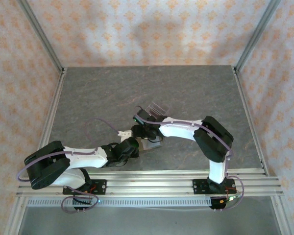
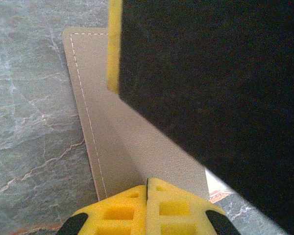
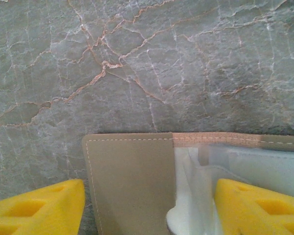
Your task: Put the credit cards into the card holder
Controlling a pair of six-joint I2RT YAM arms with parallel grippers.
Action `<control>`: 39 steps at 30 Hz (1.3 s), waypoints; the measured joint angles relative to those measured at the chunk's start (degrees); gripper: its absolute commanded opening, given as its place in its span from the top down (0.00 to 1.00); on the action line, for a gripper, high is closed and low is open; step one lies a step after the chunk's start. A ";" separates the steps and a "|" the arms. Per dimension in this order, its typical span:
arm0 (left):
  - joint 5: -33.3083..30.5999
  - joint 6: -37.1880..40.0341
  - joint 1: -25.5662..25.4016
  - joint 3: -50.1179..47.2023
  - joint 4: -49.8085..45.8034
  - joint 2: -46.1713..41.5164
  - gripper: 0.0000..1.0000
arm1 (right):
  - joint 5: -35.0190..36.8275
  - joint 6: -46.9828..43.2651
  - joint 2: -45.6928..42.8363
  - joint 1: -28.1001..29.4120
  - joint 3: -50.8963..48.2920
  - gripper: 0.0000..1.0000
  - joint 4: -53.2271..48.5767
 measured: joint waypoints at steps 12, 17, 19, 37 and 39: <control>-0.15 -0.66 0.00 0.04 0.04 0.31 0.95 | -2.93 5.64 -4.26 -0.68 -7.43 0.21 7.45; -0.20 -0.66 0.00 0.07 0.39 0.68 0.95 | -1.66 7.43 -7.91 -0.46 -10.08 0.21 7.37; -0.22 -0.68 0.00 0.07 0.42 0.72 0.95 | -0.74 7.82 -9.05 -0.28 -10.43 0.21 6.95; -1.03 -0.68 -0.37 0.17 0.59 1.09 0.95 | 2.38 11.61 -11.78 1.07 -15.19 0.20 5.81; -1.05 -0.68 -0.37 0.17 0.61 1.18 0.95 | 2.47 12.11 -12.46 1.36 -15.58 0.20 5.77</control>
